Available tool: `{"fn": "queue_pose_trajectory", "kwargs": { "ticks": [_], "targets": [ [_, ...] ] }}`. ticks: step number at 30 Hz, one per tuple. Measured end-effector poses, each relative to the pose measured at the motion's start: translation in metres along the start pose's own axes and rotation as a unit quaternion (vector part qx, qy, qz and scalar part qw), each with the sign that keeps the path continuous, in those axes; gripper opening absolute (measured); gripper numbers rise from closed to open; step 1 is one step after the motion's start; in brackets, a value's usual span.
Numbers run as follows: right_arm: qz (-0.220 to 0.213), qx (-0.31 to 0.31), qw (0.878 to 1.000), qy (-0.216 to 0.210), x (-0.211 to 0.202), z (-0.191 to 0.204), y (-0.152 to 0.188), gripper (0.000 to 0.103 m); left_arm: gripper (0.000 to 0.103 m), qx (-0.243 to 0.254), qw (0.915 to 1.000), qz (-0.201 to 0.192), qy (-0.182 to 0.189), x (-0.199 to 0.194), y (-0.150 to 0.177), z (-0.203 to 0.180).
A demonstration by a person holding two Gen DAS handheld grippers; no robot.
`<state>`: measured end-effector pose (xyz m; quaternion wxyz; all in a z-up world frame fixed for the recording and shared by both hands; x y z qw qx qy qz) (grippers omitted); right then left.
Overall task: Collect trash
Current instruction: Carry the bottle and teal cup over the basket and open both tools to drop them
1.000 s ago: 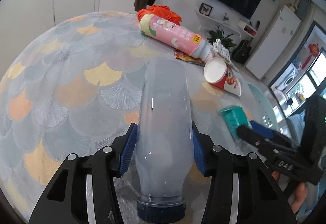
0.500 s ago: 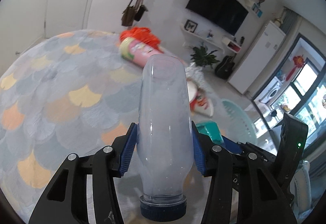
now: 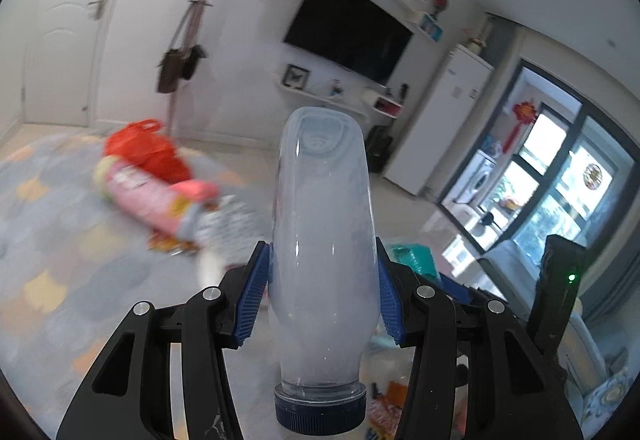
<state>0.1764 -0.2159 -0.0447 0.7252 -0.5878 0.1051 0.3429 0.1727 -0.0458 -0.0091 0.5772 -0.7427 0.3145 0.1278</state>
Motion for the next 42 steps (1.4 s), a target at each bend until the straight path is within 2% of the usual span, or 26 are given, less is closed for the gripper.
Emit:
{"fn": "queue_pose_trajectory", "kwargs": {
  "ticks": [5,12,18,24,26,28,29,31,32,39,42],
  "targets": [
    [-0.006,0.036,0.999,0.031,-0.007,-0.049,-0.005,0.034,0.048,0.015,0.9995,0.017,0.020,0.036,-0.005,-0.037],
    [0.010,0.115,0.991,0.065,0.005,-0.120,0.010,0.034,0.048,0.031,0.9959,0.073,0.045,0.107,0.006,-0.082],
    [0.039,0.156,0.984,0.083,0.028,-0.157,0.032,0.034,0.048,0.035,0.9912,0.118,0.048,0.160,0.029,-0.102],
    [0.062,0.191,0.975,0.096,0.044,-0.184,0.051,0.035,0.048,0.055,0.9858,0.153,0.041,0.192,0.047,-0.115],
    [0.064,0.200,0.973,0.098,0.045,-0.190,0.055,0.036,0.054,0.069,0.9848,0.154,0.039,0.195,0.051,-0.118],
    [0.061,0.210,0.970,0.104,0.046,-0.194,0.057,0.037,0.066,0.071,0.9851,0.150,0.047,0.194,0.050,-0.118],
    [0.059,0.214,0.969,0.106,0.044,-0.198,0.056,0.039,0.067,0.069,0.9856,0.146,0.048,0.192,0.050,-0.118],
    [0.057,0.227,0.967,0.104,0.042,-0.203,0.058,0.055,0.067,0.068,0.9863,0.142,0.049,0.188,0.046,-0.115],
    [0.052,0.233,0.966,0.103,0.040,-0.205,0.058,0.056,0.067,0.067,0.9865,0.141,0.050,0.185,0.045,-0.114],
    [0.042,0.230,0.967,0.101,0.024,-0.202,0.054,0.057,0.067,0.049,0.9905,0.115,0.057,0.163,0.030,-0.106],
    [0.035,0.210,0.973,0.093,0.018,-0.185,0.046,0.057,0.067,0.048,0.9922,0.099,0.059,0.147,0.027,-0.104]
  ]
}}
Point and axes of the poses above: each gripper's, at about its wrist camera, not at the fingertips, and x roughly the way its jaws point, z to its left, y to its underside, the point moved 5 cm from there along x, roughly the way its jaws point, and after that the axes turned 11 degrees about -y, right-handed, at the moved point
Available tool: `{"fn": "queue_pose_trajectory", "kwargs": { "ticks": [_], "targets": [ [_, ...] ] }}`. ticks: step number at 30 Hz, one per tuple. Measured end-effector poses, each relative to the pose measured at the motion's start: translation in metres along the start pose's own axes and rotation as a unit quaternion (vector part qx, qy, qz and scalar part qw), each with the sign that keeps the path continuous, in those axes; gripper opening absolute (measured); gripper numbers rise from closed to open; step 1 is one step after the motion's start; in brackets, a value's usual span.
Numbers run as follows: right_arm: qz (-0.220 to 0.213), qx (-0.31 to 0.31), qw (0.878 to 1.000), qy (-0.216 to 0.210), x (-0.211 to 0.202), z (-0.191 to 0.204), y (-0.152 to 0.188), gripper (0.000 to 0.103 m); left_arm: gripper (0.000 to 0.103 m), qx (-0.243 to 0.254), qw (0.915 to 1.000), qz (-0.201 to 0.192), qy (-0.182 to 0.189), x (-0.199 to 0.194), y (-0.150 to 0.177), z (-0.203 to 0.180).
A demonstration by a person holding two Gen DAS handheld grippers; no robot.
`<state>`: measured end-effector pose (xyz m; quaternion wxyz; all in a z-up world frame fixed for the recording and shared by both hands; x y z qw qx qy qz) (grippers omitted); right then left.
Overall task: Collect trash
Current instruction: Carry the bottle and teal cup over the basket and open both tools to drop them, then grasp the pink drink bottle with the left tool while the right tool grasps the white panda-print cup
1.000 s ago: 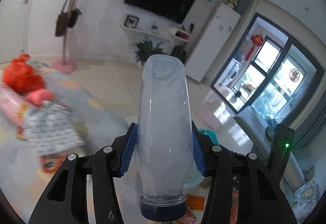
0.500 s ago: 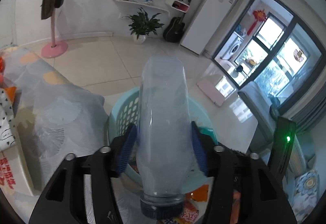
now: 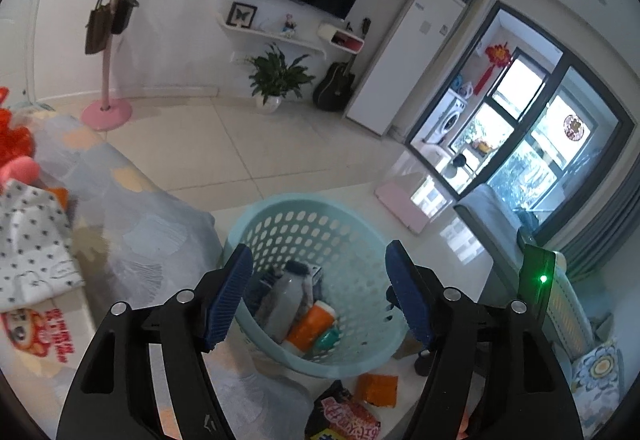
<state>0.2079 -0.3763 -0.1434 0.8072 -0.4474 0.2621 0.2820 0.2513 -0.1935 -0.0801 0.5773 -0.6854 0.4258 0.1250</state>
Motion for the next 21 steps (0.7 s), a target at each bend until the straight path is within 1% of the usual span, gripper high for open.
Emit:
{"fn": "queue_pose_trajectory", "kwargs": {
  "ticks": [4,7,11,14,15,17,20,21],
  "targets": [
    [-0.010,-0.033,0.999,-0.015,-0.012,0.030,-0.001,0.057,0.067,0.002,0.9998,-0.021,-0.005,-0.025,-0.006,0.005],
    [-0.017,-0.062,0.997,-0.032,-0.019,0.062,0.000,0.057,0.067,-0.009,0.9989,-0.045,-0.009,-0.048,-0.014,0.019],
    [-0.019,-0.094,0.993,-0.062,-0.024,0.103,0.002,0.057,0.067,-0.032,0.9964,-0.074,-0.026,-0.081,-0.023,0.047],
    [-0.014,-0.121,0.988,-0.092,-0.022,0.138,0.008,0.057,0.067,-0.056,0.9926,-0.095,-0.050,-0.105,-0.028,0.075],
    [-0.013,-0.128,0.987,-0.099,-0.021,0.148,0.010,0.057,0.067,-0.070,0.9900,-0.102,-0.066,-0.114,-0.030,0.091],
    [-0.009,-0.149,0.982,-0.116,-0.015,0.173,0.014,0.057,0.067,-0.090,0.9858,-0.108,-0.092,-0.125,-0.033,0.112],
    [-0.006,-0.172,0.975,-0.141,-0.005,0.203,0.021,0.057,0.070,-0.140,0.9729,-0.109,-0.149,-0.138,-0.033,0.159],
    [-0.008,-0.181,0.971,-0.159,0.000,0.215,0.025,0.057,0.071,-0.163,0.9676,-0.105,-0.163,-0.139,-0.031,0.176]
  ]
}}
Point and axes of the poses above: each gripper's, at about its wrist camera, not at the fingertips, and x roughly the way its jaws point, z to its left, y to its underside, the point moved 5 cm from there along x, roughly the way its jaws point, and after that the axes turned 11 degrees about -y, right-handed, at the moved point
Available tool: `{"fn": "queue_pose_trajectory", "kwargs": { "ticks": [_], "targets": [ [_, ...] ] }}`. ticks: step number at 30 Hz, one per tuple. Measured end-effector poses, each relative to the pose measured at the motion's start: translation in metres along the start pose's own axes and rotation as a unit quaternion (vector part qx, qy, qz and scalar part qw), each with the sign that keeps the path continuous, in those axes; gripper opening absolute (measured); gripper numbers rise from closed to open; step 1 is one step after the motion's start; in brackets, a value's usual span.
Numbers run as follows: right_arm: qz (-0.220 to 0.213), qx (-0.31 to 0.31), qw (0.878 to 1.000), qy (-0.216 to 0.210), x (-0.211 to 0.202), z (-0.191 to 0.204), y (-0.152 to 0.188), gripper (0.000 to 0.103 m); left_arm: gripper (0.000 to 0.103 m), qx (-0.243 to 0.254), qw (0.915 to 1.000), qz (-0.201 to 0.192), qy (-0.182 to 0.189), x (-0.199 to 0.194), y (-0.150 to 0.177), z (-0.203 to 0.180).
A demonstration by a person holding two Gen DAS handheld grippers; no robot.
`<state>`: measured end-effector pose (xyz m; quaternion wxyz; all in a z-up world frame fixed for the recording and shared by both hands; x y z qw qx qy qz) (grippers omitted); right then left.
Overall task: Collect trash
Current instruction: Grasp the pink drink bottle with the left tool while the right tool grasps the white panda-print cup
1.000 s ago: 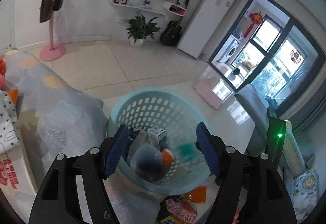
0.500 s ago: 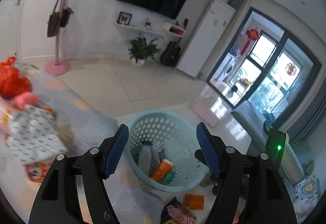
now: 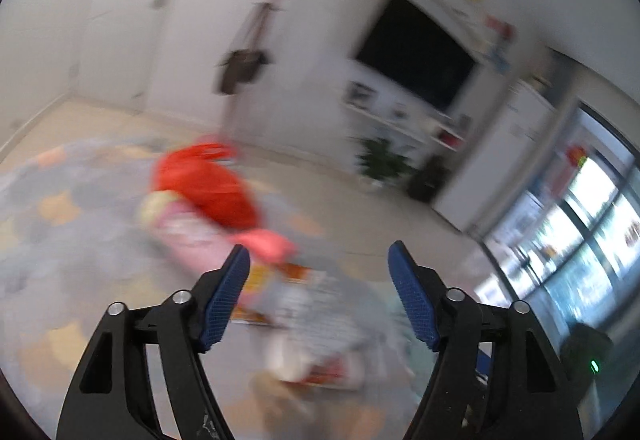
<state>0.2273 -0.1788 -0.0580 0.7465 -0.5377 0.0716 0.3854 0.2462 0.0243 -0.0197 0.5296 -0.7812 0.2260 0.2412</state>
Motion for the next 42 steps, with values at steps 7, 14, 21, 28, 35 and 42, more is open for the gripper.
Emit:
{"fn": "queue_pose_trajectory", "kwargs": {
  "ticks": [7,14,21,28,35,42],
  "targets": [
    [-0.007,-0.020,0.999,-0.039,0.045,0.024,0.012,0.057,0.071,-0.077,0.9961,0.028,-0.032,0.037,-0.014,0.050],
    [-0.007,-0.007,0.999,-0.037,0.051,0.018,0.018,0.057,0.071,-0.094,0.9917,0.058,-0.065,0.078,-0.012,0.051],
    [0.002,-0.016,0.999,-0.047,0.055,0.022,0.020,0.057,0.072,-0.125,0.9804,0.099,-0.116,0.108,0.000,0.067],
    [0.012,-0.011,0.998,-0.054,0.059,0.020,0.021,0.057,0.061,-0.118,0.9803,0.118,-0.106,0.108,0.002,0.068],
    [0.018,-0.004,0.998,-0.068,0.061,0.018,0.020,0.057,0.054,-0.027,0.9825,0.143,-0.116,0.079,0.007,0.082],
    [0.039,0.008,0.995,-0.089,0.070,0.020,0.016,0.057,0.054,0.044,0.9829,0.152,-0.095,0.039,0.031,0.100]
  ]
}}
Point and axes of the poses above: each gripper's, at about its wrist camera, not at the fingertips, and x roughly the way its jaws point, z to its left, y to its underside, the point moved 5 cm from there along x, roughly the way its jaws point, and after that the axes turned 11 degrees about -y, right-handed, at the moved point
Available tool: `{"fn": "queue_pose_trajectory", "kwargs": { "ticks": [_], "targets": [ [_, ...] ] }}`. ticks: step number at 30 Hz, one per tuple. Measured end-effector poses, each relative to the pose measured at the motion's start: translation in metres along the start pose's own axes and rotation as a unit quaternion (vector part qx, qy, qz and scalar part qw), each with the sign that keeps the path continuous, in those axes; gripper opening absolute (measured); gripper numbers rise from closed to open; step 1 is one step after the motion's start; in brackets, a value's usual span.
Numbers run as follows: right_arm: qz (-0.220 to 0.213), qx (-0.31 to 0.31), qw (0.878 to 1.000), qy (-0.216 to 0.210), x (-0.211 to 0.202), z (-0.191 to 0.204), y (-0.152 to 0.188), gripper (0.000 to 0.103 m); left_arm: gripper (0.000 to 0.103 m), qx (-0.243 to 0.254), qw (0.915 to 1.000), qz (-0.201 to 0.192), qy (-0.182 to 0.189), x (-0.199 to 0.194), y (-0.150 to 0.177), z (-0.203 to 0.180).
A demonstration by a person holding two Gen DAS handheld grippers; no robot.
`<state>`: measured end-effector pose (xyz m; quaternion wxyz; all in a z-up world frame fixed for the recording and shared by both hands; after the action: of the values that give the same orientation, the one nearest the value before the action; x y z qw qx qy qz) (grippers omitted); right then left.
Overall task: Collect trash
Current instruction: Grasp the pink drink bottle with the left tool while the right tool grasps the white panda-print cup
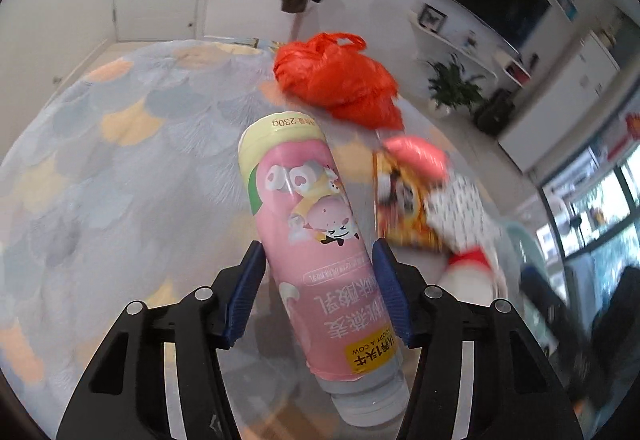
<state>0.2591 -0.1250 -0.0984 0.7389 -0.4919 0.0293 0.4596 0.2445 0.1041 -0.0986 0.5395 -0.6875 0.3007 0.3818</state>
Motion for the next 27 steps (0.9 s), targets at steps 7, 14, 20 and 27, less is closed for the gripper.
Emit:
{"fn": "queue_pose_trajectory", "kwargs": {
  "ticks": [7,14,20,27],
  "targets": [
    [0.022,-0.008,1.000,0.003,0.013,0.015,0.004,0.072,0.054,0.032,0.9994,0.006,0.011,-0.015,0.034,0.006],
    [0.040,-0.035,0.998,0.042,0.032,0.034,0.010,0.085,0.070,-0.007,0.9998,-0.020,0.004,-0.014,0.053,0.008],
    [0.055,-0.020,0.997,0.052,0.039,0.025,0.013,0.095,0.067,-0.037,0.9977,-0.056,0.010,-0.017,0.057,0.013],
    [0.072,-0.020,0.996,0.058,0.044,0.024,0.017,0.094,0.061,-0.038,0.9960,-0.077,0.025,-0.018,0.061,0.009]
  ]
}}
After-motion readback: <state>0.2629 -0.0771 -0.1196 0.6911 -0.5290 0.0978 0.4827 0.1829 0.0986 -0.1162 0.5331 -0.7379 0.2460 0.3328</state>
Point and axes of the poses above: each gripper's, at about its wrist camera, not at the fingertips, and x roughly the way its jaws point, z to its left, y to its underside, the point moved 5 cm from there along x, roughly the way its jaws point, and after that the axes turned 11 degrees about -y, right-handed, at the moved point
